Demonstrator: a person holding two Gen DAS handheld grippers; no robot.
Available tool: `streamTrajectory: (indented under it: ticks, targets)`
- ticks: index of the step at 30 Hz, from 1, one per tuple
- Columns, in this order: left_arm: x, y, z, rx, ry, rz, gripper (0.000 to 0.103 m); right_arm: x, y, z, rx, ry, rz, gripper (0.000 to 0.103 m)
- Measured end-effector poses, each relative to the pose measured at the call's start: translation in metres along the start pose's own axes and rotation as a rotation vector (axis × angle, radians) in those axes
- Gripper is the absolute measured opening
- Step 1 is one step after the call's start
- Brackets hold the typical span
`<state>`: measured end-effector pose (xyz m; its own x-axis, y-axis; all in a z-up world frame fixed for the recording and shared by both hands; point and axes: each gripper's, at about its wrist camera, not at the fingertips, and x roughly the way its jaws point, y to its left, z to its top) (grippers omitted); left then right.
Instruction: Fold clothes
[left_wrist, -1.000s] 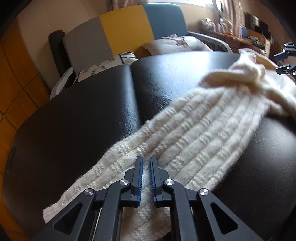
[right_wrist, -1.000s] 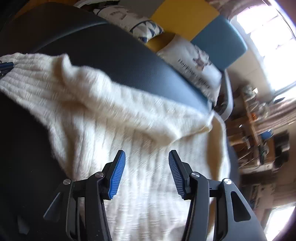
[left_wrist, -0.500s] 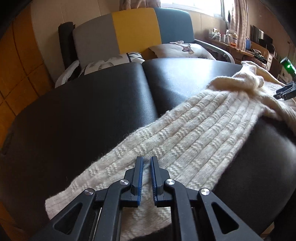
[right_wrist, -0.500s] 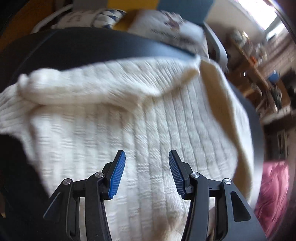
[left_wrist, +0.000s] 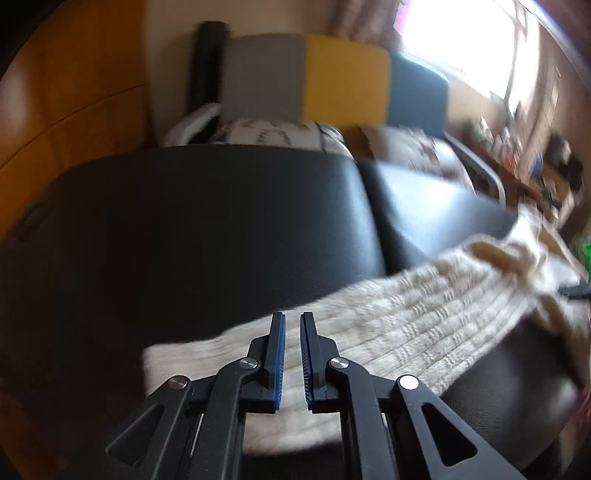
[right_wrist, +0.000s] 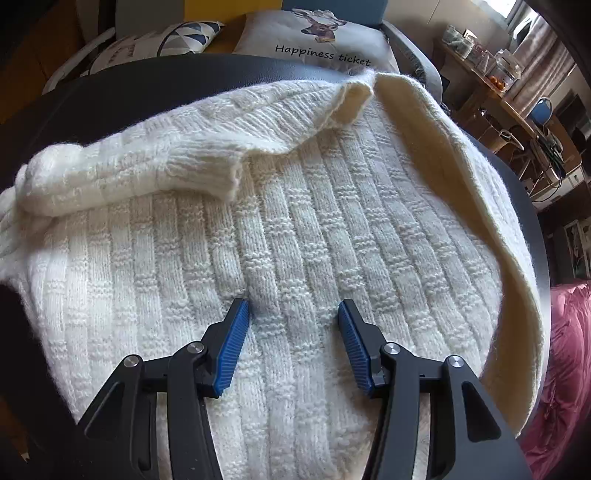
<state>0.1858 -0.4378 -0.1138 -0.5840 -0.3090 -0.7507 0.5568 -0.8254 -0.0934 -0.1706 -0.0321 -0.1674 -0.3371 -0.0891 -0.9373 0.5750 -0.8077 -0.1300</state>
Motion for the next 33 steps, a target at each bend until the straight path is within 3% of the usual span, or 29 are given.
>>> streamTrajectory:
  ticks: [4, 9, 12, 14, 23, 28, 32, 33]
  targets:
    - [-0.025, 0.018, -0.017, -0.033, -0.016, -0.05, 0.009, 0.001, -0.002, -0.002, 0.019, -0.013, 0.014, 0.054]
    - [-0.021, -0.014, -0.018, 0.042, -0.032, -0.111, 0.009, 0.001, -0.001, -0.002, 0.025, -0.009, 0.014, 0.054]
    - [0.002, -0.04, -0.015, 0.102, -0.004, -0.08, 0.009, 0.001, 0.002, 0.001, 0.029, -0.001, 0.012, 0.054]
    - [0.025, -0.046, -0.016, 0.127, 0.071, -0.014, 0.009, 0.002, 0.004, 0.002, 0.032, 0.001, 0.017, 0.054]
    - [0.049, -0.007, -0.008, 0.048, 0.088, 0.072, 0.011, 0.006, 0.011, 0.006, 0.072, -0.023, 0.137, 0.056]
    - [0.029, -0.034, 0.004, 0.057, 0.037, -0.031, 0.011, -0.007, 0.009, 0.011, 0.051, -0.05, 0.199, 0.056]
    - [0.013, -0.056, 0.014, 0.065, -0.005, -0.114, 0.011, -0.046, -0.01, 0.004, -0.004, -0.149, 0.189, 0.056]
    - [0.011, -0.079, 0.019, 0.102, -0.01, -0.174, 0.011, -0.052, -0.009, 0.001, -0.03, -0.165, 0.181, 0.056]
